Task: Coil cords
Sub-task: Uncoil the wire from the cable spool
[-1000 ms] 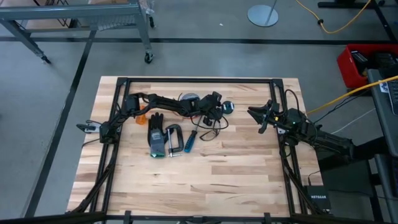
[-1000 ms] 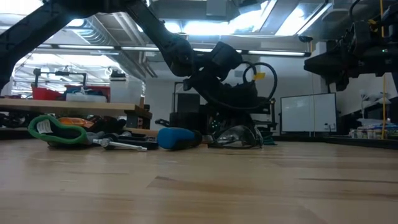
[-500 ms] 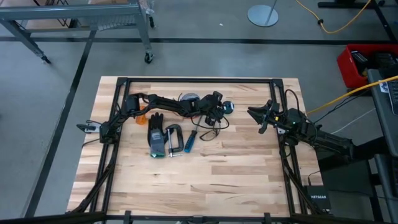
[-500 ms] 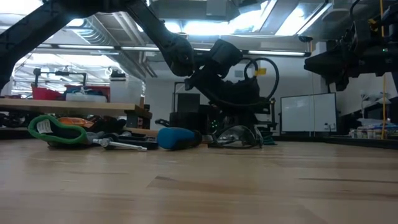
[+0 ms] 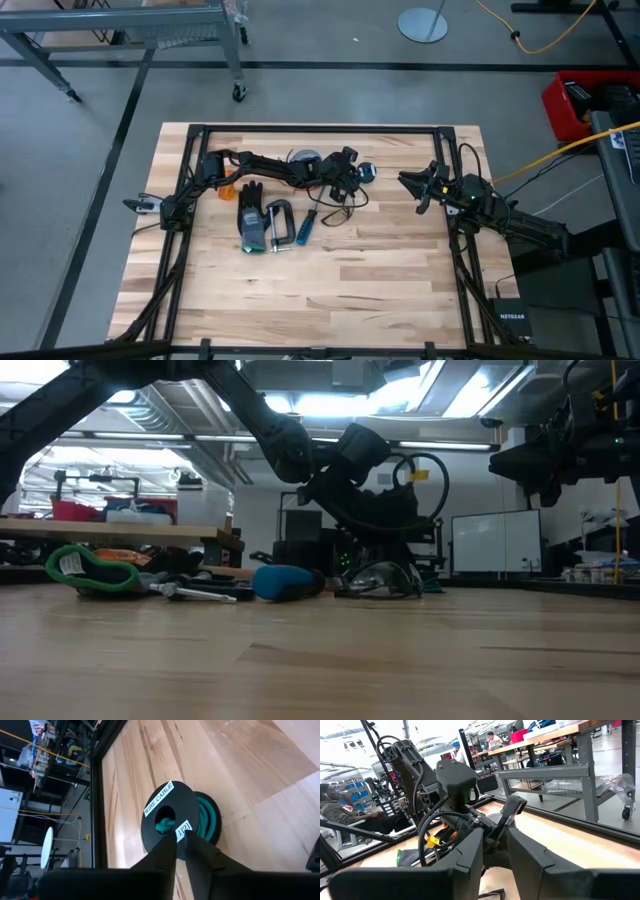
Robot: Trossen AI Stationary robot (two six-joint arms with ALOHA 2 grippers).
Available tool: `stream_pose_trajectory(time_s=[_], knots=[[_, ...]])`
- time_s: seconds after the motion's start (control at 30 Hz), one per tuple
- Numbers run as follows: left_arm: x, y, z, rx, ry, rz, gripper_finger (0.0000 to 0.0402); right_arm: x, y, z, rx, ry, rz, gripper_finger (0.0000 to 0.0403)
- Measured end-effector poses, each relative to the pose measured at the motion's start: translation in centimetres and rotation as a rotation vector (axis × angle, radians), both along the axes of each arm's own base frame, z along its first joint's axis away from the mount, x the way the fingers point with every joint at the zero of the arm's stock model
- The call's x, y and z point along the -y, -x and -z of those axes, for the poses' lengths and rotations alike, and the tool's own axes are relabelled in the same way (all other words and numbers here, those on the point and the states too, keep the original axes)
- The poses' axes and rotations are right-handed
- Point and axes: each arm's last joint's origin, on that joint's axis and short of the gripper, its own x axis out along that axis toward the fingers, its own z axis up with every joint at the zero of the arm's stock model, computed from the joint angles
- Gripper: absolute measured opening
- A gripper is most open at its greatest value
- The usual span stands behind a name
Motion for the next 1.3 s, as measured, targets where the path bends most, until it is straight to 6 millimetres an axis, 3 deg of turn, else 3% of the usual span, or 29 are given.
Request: stream_pose_trajectory(time_s=[0.1, 0.43, 0.57, 1.0, 1.2, 1.3], knots=[[0.0, 0.0, 0.0, 0.008, 0.012, -0.009, 0.0005, 0.0, 0.0, 0.0, 0.000, 0.000, 0.001, 0.0095], [0.0, 0.1, -0.9, 0.077, 0.114, -0.080, 0.0000, 0.3, 0.1, 0.0, 0.013, -0.021, 0.097, 0.0095], [-0.1, 0.2, -2.1, 0.124, 0.149, -0.105, 0.0000, 0.3, 0.0, 0.1, 0.030, -0.114, 0.099, 0.0095], [0.0, 0.3, -2.6, 0.157, 0.230, -0.157, 0.0000, 1.0, -1.5, 2.6, -0.102, -0.495, 0.186, 0.0095], [-0.1, 1.0, -4.9, 0.206, 0.342, -0.196, 0.0000, 1.6, -2.5, 1.9, -0.178, -0.525, 0.288, 0.0095], [-0.8, 1.5, -5.1, 0.204, 0.422, -0.226, 0.0000, 2.0, -3.2, 1.5, -0.221, -0.522, 0.345, 0.0094]])
